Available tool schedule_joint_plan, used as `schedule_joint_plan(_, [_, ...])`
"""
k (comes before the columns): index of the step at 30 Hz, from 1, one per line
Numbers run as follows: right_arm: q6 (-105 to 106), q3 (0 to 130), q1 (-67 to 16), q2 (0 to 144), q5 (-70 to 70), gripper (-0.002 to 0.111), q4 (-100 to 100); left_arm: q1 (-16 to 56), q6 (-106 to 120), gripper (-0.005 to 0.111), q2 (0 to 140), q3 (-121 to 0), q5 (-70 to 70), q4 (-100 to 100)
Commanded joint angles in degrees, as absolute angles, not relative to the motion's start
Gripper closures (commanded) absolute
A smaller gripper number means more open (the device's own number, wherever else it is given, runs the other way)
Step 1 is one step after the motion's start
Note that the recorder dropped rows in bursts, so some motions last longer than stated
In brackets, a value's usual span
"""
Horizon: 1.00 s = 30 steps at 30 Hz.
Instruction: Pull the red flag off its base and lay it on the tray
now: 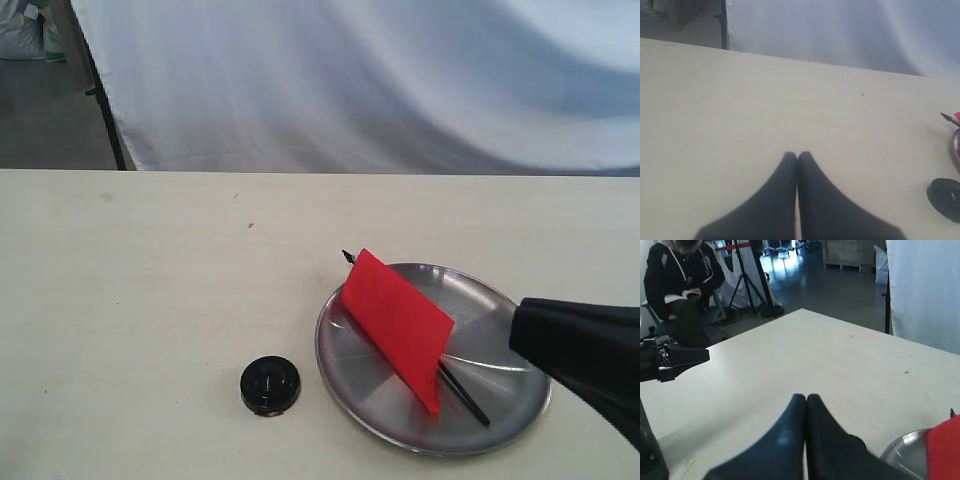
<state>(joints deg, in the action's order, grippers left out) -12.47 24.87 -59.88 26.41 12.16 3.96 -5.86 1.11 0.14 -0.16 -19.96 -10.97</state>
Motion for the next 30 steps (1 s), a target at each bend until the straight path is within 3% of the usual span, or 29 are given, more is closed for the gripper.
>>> schedule_joint_plan(1, [-12.4, 24.8, -60.1, 23.4, 12.3, 0.109, 4.1, -5.9, 1.5, 0.107, 0.0, 0.0, -19.9, -10.8])
schedule_joint_plan(12, [-11.9, 24.3, -58.6, 22.9, 12.0, 0.109, 7.0, -5.9, 1.5, 0.107, 0.0, 0.0, -19.9, -10.8])
schedule_joint_plan(21, [-12.1, 10.5, -38.4, 21.0, -7.9, 0.109, 7.0, -5.9, 1.5, 0.107, 0.0, 0.0, -19.9, -10.8])
schedule_joint_plan(30, [-14.1, 0.0, -20.8, 6.3, -12.6, 0.109, 6.0, -5.9, 1.5, 0.107, 0.0, 0.0, -19.9, -10.8])
